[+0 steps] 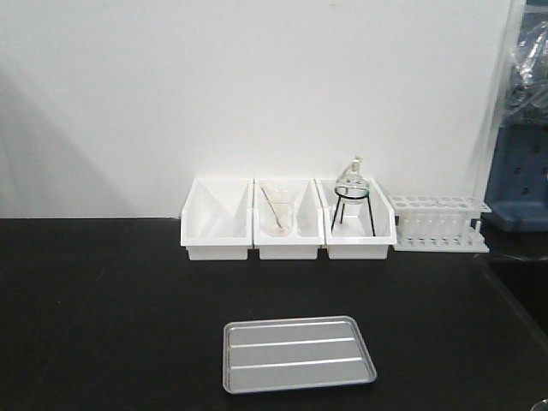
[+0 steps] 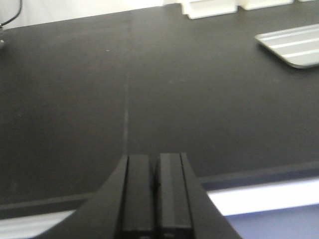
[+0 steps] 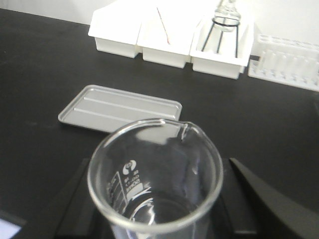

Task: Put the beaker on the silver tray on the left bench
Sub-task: 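Drive the base up to the silver tray bench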

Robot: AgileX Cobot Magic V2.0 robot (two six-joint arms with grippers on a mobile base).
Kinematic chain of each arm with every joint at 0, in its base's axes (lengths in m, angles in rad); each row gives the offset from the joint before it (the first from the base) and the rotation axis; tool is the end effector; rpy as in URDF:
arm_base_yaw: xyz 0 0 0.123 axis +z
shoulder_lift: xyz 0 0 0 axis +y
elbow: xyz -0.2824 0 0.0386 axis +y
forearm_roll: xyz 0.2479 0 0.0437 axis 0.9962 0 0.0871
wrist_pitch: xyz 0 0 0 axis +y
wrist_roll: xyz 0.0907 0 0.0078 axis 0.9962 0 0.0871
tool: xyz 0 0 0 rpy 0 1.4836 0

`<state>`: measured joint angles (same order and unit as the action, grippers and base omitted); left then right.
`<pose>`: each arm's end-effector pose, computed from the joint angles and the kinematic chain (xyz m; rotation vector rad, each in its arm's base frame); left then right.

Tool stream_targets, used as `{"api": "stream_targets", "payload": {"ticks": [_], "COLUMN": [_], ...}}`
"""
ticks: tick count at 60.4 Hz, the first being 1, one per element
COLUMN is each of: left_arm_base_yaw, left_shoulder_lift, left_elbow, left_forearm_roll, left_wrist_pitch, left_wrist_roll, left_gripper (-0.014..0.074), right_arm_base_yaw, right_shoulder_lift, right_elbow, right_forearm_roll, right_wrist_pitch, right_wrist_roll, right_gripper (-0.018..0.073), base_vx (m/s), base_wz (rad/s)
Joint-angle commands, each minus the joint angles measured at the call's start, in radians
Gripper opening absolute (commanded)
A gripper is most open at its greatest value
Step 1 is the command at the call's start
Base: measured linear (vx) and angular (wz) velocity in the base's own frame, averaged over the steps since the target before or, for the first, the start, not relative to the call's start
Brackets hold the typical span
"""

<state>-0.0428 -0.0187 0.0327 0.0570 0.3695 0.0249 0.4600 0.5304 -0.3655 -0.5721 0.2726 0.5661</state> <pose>0.0525 -0.0004 0.1699 0.0985 1.8641 0.0436 0.1075 0.0384 0.2741 -0.3200 1.8527 0.1864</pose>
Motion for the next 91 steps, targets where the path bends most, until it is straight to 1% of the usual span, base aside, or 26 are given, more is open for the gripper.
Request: {"api": "stream_targets", "payload": {"ticks": [1,27,60,73,77,81,85,91], "left_arm_base_yaw": [-0.007,-0.007,-0.007,-0.007,-0.007,-0.007,-0.007,-0.007], "left_shoulder_lift": [-0.007,-0.007,-0.007,-0.007,-0.007,-0.007,-0.007,-0.007], "left_elbow": [0.02,0.02,0.02,0.02,0.02,0.02,0.02,0.02], "left_forearm_roll": [-0.003,-0.003,-0.003,-0.003,-0.003,-0.003,-0.003,-0.003], "left_wrist_pitch": [-0.075,-0.075,-0.075,-0.075,-0.075,-0.075,-0.075,-0.075], "left_wrist_roll": [-0.002,-0.002,-0.002,-0.002,-0.002,-0.002,-0.002,-0.002], "left_gripper": [0.0001,0.0001,0.0001,0.0001,0.0001,0.0001,0.0001,0.0001], "right_arm_base_yaw": [-0.001,-0.001,-0.001,-0.001,-0.004,-0.005,-0.005,-0.005], "right_shoulder_lift": [0.001,0.001,0.001,0.001,0.011,0.058,0.136,0.321], "right_elbow": [-0.028,-0.028,-0.028,-0.028,-0.028,-0.028,-0.028,-0.035], "right_forearm_roll": [-0.024,-0.024,-0.023,-0.024,-0.043,-0.082,-0.098,-0.07], "right_wrist_pitch": [-0.062,-0.062,-0.067,-0.156,-0.202,-0.281,-0.374,-0.516], "right_wrist_roll": [-0.004,-0.004,-0.004,-0.004,-0.004,-0.004,-0.004,-0.004], "right_gripper": [-0.0011,-0.0011,-0.0011,-0.0011,-0.0011,-0.0011,-0.0011,-0.0011], "base_vx": [0.32,0.21,0.04,0.0,0.0,0.0,0.0,0.0], "base_wz": [0.26,0.06,-0.01,0.0,0.0,0.0,0.0,0.0]}}
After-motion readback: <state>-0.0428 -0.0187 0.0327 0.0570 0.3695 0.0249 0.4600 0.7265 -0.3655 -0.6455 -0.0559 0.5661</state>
